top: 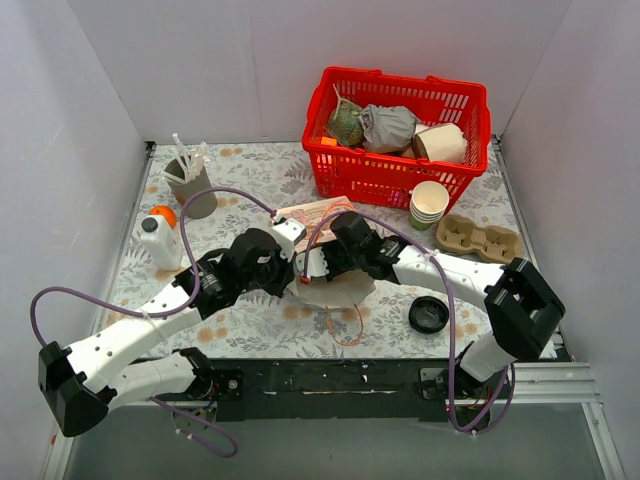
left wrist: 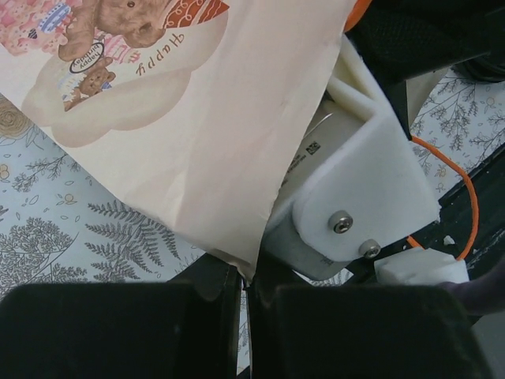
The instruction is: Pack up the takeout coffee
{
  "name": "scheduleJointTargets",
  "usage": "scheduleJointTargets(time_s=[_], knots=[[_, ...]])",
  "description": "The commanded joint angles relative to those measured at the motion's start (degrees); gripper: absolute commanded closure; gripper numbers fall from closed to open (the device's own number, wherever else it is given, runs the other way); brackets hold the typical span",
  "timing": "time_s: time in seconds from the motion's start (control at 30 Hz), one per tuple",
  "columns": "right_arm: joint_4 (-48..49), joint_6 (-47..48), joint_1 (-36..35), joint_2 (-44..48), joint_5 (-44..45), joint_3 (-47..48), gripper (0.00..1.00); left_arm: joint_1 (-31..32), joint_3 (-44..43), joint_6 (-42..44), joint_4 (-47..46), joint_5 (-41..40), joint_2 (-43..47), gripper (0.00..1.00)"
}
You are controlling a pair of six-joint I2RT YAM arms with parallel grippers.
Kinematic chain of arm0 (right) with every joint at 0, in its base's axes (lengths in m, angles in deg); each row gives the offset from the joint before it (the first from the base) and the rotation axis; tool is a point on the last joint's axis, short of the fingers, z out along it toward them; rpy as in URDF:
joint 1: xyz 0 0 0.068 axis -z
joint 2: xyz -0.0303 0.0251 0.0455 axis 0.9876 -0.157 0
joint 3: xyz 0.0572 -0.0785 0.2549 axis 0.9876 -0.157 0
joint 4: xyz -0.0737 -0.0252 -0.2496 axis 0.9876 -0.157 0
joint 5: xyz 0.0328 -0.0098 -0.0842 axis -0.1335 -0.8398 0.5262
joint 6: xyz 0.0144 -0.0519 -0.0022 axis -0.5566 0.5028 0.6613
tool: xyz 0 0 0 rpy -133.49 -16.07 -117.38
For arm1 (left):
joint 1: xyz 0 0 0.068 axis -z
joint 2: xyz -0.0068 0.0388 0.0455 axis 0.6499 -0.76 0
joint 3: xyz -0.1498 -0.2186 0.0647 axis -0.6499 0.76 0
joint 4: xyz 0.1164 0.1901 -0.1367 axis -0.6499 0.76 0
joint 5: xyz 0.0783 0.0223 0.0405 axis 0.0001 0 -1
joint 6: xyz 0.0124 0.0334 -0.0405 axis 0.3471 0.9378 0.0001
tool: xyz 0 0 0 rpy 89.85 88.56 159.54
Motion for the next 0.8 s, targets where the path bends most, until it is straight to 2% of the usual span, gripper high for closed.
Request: scheduleJointTargets(time_s=[0.0,0.2,0.43,0.53,0.67,0.77], knots=[[-13.96,-2.83,-0.06,1.66,1.07,0.63,0.99,0.73,-3.49,1.52,-3.76,6.21,-0.27,1.0],[-11.06,-3.63,-0.15,7.55,1.43,-3.15,0.99,0.73,-4.01,0.38,-3.76,5.77,-2.64,1.0],[-17.12,-7.23,-0.33,8.26,11.0,-1.75,0.99,0.73,-4.19,-0.32,-5.17,5.42,-3.34,1.0],[-18.79,-8.81,-0.41,8.78,11.27,-1.83,0.99,0.73,-4.19,-0.76,-5.17,3.93,-3.87,1.0],[-15.55,-8.82,-0.5,11.95,8.99,-4.38,0.99,0.73,-4.02,-0.94,-5.61,4.72,-4.22,1.0],[-13.54,-10.74,-0.42,14.14,11.35,-5.08,0.99,0.73,-4.37,-1.38,-5.25,3.93,-4.22,1.0]])
